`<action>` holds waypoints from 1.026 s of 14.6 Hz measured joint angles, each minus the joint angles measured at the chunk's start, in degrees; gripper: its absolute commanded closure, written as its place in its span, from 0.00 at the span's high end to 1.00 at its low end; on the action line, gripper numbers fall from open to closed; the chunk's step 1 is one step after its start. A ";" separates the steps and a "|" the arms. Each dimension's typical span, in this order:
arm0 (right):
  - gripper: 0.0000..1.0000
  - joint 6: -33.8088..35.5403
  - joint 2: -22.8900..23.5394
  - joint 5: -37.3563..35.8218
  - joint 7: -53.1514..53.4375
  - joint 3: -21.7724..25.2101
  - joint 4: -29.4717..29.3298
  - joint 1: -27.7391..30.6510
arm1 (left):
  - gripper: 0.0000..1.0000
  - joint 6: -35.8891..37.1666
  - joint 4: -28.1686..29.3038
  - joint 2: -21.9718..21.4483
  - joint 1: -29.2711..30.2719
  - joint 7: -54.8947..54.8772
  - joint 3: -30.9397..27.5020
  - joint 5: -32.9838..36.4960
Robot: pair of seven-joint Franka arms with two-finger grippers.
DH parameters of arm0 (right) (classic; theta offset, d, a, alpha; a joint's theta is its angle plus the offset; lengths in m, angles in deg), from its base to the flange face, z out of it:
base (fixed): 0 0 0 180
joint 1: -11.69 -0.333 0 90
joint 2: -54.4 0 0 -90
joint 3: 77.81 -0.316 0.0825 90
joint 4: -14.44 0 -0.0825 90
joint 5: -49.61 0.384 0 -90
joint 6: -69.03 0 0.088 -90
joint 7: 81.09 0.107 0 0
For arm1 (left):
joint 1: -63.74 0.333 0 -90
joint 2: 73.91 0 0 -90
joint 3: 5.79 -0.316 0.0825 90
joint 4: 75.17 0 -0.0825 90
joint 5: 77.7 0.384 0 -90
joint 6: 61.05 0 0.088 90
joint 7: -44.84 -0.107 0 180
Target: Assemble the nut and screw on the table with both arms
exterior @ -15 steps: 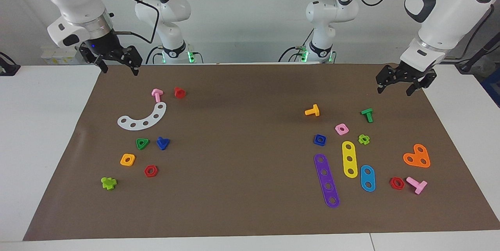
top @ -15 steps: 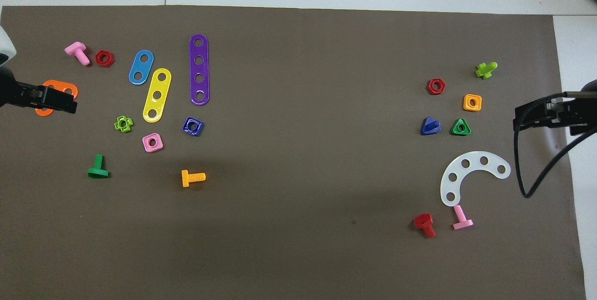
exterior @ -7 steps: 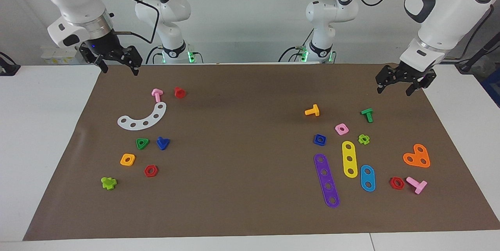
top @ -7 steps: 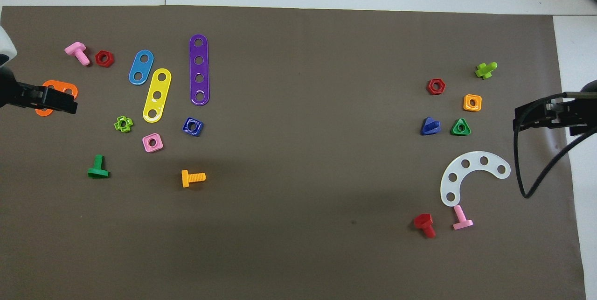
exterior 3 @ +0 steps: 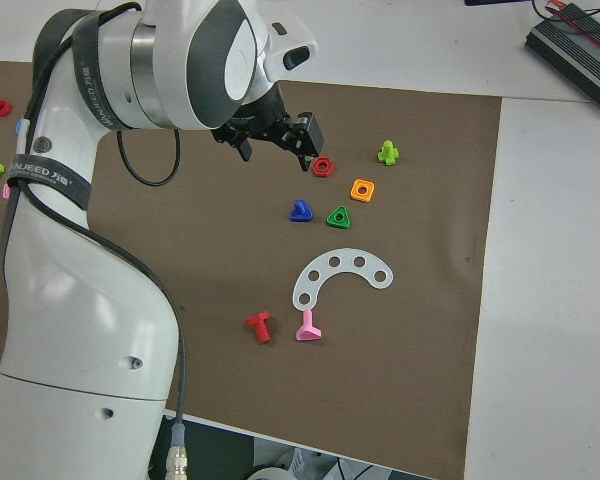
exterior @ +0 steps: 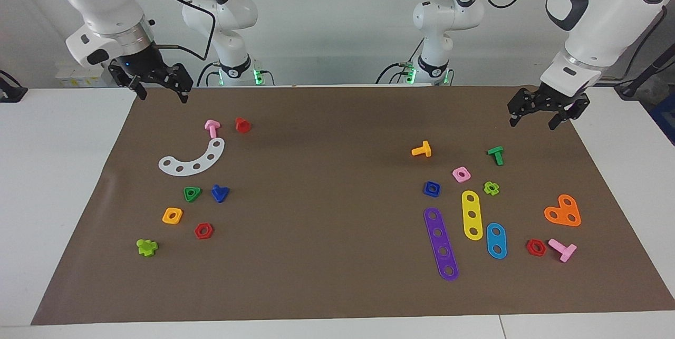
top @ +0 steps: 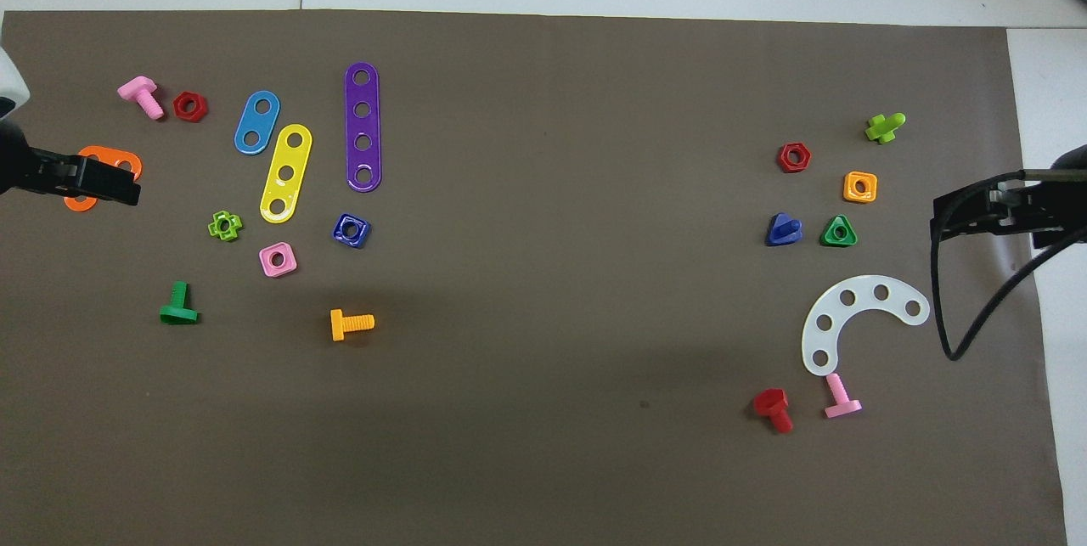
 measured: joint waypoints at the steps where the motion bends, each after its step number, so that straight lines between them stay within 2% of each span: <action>1: 1.00 -0.21 -0.05 0.00 0.00 0.00 0.15 0.00 | 1.00 0.00 0.03 0.00 0.00 0.00 0.00 0.00; 3: 1.00 -0.86 -0.15 0.00 0.00 0.00 0.60 0.00 | 1.00 0.00 0.07 0.00 -0.01 0.00 0.02 0.00; 5: 1.00 -4.38 -0.44 0.08 -0.08 -0.01 2.33 -0.01 | 1.00 0.00 0.07 0.00 -0.01 0.00 0.02 0.00; 10: 1.00 -22.95 -1.61 0.86 -2.35 -0.13 16.07 -0.79 | 1.00 -0.07 0.07 -0.03 -0.01 0.00 0.02 0.00; 12: 1.00 -28.27 0.53 2.60 -5.47 -0.15 19.01 -1.11 | 1.00 -0.07 0.07 -0.04 -0.01 0.00 0.02 0.00; 15: 1.00 -36.39 6.33 3.42 -11.71 -0.15 20.99 -1.29 | 1.00 -0.07 0.09 -0.04 -0.01 0.00 0.01 0.00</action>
